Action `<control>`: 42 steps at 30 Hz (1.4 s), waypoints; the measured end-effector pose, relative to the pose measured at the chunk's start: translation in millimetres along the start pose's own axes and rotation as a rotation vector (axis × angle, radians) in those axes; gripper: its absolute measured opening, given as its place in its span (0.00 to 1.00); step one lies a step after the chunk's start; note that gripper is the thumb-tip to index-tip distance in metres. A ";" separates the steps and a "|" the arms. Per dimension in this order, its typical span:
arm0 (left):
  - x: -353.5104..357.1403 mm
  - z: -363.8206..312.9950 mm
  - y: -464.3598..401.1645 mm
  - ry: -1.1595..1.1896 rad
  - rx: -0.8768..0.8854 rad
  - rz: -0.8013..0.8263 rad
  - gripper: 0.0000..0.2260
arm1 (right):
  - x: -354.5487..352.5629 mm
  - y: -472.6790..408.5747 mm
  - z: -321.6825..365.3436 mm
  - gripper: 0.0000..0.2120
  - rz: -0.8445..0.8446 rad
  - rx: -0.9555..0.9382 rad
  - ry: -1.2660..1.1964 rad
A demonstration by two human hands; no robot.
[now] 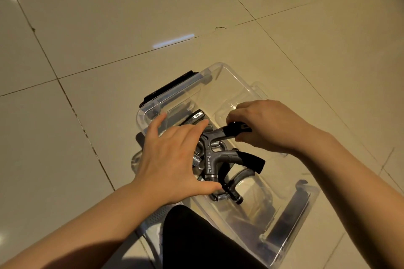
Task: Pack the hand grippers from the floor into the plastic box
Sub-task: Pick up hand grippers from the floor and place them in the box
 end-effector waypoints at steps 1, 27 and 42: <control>-0.4 0.0 0.4 0.015 0.003 -0.008 0.50 | 1.3 -1.9 3.2 0.11 0.008 -0.009 -0.008; 10.3 -4.7 0.3 -0.139 0.106 0.143 0.44 | 158.5 18.5 11.1 0.16 0.301 -0.317 0.114; 9.2 -5.8 2.3 -0.121 0.181 0.130 0.47 | 157.0 13.5 5.0 0.16 0.263 -0.318 0.113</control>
Point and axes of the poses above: each hand's wrist, its own y-axis away from the middle knuckle, its own x-axis out of the palm, z = x × y, the point moved 7 cm from there along -y, towards the middle knuckle, and after that the axes turned 1 degree about -y, right-handed, at the moved point
